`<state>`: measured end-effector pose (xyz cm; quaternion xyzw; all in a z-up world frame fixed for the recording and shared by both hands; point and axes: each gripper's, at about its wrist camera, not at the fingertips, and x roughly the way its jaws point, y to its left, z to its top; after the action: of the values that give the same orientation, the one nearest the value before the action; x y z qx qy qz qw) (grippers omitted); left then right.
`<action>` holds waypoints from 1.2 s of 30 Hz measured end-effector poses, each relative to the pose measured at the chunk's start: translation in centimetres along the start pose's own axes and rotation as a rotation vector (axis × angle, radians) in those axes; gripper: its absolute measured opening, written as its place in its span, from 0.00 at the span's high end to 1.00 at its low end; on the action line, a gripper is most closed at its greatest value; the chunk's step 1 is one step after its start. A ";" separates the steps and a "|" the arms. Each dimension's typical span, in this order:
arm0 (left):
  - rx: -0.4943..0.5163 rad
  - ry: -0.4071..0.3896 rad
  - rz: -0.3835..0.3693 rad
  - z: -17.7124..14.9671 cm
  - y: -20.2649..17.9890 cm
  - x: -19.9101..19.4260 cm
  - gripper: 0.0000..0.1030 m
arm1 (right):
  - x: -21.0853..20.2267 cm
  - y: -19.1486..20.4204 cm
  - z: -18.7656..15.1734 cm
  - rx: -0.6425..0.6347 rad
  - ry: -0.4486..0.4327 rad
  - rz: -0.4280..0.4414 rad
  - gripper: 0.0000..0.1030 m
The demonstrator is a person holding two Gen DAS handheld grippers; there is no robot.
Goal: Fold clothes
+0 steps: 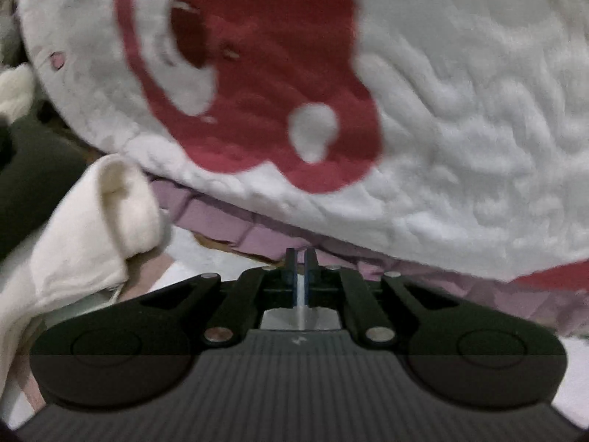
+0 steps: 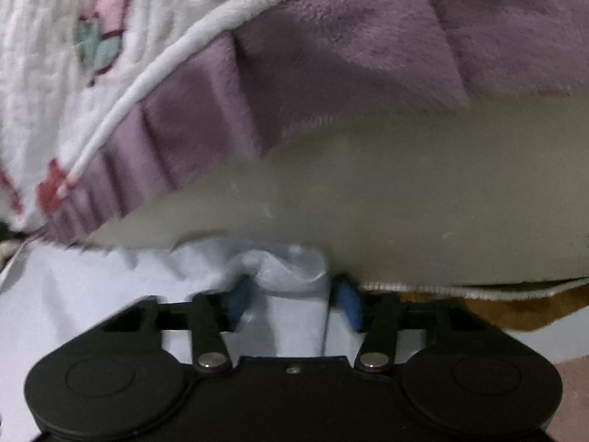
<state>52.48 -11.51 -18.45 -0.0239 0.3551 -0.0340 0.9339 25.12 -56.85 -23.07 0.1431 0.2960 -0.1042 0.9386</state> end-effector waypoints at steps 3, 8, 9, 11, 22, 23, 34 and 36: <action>0.037 0.028 -0.027 -1.6 1.0 -3.3 0.93 | -1.5 1.5 0.1 -0.147 -0.057 -0.039 0.96; 0.124 0.098 -0.060 -4.8 2.1 -9.3 0.71 | -3.1 1.8 1.2 -0.194 -0.102 -0.126 1.00; 0.141 0.112 -0.066 -5.5 2.3 -10.5 0.67 | -2.9 2.1 1.1 -0.238 -0.077 -0.149 1.00; 0.176 0.140 -0.079 -6.8 2.7 -12.9 0.58 | -2.3 2.7 0.9 -0.326 -0.027 -0.194 0.87; 0.401 0.169 0.049 -13.0 7.7 -30.8 0.43 | -13.8 4.2 4.2 0.217 -0.034 0.208 0.50; 0.417 0.151 0.065 -13.3 8.3 -32.5 0.43 | -14.7 4.5 4.1 0.283 -0.022 0.294 0.48; -0.255 0.378 -0.029 -18.5 24.4 -39.8 0.40 | -22.0 18.9 1.5 0.135 0.247 0.772 0.42; -0.457 0.402 -0.088 -19.9 26.8 -38.7 0.40 | -22.8 21.2 -0.3 0.032 0.263 0.737 0.42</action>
<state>11.63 17.90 -9.57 -0.2417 0.5298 0.0024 0.8130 12.61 -34.32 -5.52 0.2666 0.3408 0.2547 0.8648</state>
